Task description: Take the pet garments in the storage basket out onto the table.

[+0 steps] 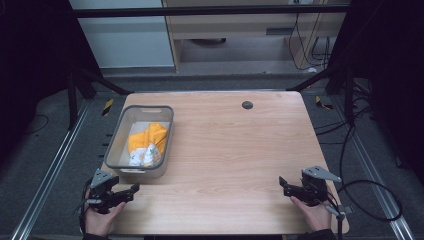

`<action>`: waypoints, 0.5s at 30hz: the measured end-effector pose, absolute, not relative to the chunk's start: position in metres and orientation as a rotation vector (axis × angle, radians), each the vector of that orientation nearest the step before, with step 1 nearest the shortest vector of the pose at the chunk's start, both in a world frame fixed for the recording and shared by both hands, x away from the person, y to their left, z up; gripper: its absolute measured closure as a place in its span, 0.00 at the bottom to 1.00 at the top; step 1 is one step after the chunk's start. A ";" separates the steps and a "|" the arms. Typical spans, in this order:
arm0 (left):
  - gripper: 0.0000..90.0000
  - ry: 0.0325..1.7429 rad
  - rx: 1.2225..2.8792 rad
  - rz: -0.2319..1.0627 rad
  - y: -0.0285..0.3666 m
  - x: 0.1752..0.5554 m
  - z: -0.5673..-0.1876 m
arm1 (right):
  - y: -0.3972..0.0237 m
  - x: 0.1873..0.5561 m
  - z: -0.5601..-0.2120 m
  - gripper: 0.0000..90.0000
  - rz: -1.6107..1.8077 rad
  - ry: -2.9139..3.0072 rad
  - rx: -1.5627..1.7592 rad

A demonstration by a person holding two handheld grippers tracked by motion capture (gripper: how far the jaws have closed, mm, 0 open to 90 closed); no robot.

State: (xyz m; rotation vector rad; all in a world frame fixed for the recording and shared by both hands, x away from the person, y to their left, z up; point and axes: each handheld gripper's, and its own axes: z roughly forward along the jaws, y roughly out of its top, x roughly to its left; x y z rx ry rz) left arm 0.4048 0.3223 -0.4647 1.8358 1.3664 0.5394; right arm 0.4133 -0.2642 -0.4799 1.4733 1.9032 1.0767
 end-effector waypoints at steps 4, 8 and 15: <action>0.17 1.360 1.812 0.516 0.322 0.403 -0.459 | -0.263 0.414 -0.480 0.14 1.074 1.915 1.472; 0.18 1.364 1.796 0.511 0.323 0.402 -0.455 | -0.262 0.414 -0.482 0.14 1.062 1.930 1.458; 0.18 1.340 1.777 0.506 0.323 0.399 -0.447 | -0.262 0.414 -0.482 0.15 1.071 1.935 1.455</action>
